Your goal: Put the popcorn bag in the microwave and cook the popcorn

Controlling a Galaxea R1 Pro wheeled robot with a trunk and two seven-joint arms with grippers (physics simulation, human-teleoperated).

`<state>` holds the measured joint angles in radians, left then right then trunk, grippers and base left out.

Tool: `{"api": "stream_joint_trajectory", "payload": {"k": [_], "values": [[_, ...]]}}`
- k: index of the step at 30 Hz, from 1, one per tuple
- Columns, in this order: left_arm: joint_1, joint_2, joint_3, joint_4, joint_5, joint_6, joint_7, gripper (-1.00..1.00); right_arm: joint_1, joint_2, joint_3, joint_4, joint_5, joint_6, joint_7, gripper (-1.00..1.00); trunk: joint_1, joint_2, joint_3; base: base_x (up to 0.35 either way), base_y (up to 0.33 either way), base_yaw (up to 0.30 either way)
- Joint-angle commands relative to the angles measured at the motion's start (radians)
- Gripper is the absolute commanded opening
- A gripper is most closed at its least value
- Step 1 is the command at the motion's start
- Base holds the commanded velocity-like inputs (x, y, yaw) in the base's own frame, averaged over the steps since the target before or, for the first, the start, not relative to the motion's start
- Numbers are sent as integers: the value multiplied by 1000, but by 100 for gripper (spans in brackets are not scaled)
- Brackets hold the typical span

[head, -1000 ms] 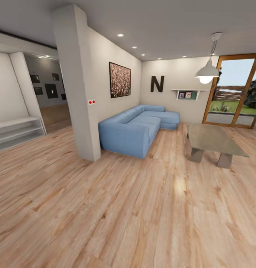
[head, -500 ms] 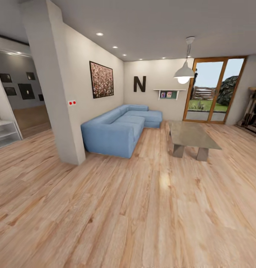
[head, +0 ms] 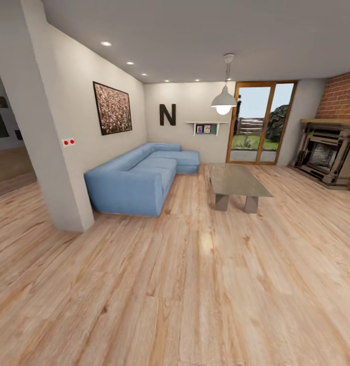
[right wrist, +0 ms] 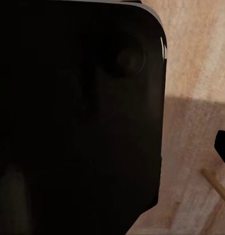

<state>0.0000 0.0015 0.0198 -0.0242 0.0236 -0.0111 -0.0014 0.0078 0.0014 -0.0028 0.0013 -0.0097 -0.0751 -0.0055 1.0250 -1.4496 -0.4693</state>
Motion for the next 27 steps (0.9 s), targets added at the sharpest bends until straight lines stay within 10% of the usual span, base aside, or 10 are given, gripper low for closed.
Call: {"api": "stream_joint_trajectory", "payload": {"k": [1,27], "values": [[0,0,2,0,2,-1,0,100,0,0,0,0,-1,-3,0,100,0,0,-1,0,0,-289],[0,-3,2,0,2,-1,0,100,0,-1,0,0,-1,-5,1,100,0,0,-1,0,0,-289]]}}
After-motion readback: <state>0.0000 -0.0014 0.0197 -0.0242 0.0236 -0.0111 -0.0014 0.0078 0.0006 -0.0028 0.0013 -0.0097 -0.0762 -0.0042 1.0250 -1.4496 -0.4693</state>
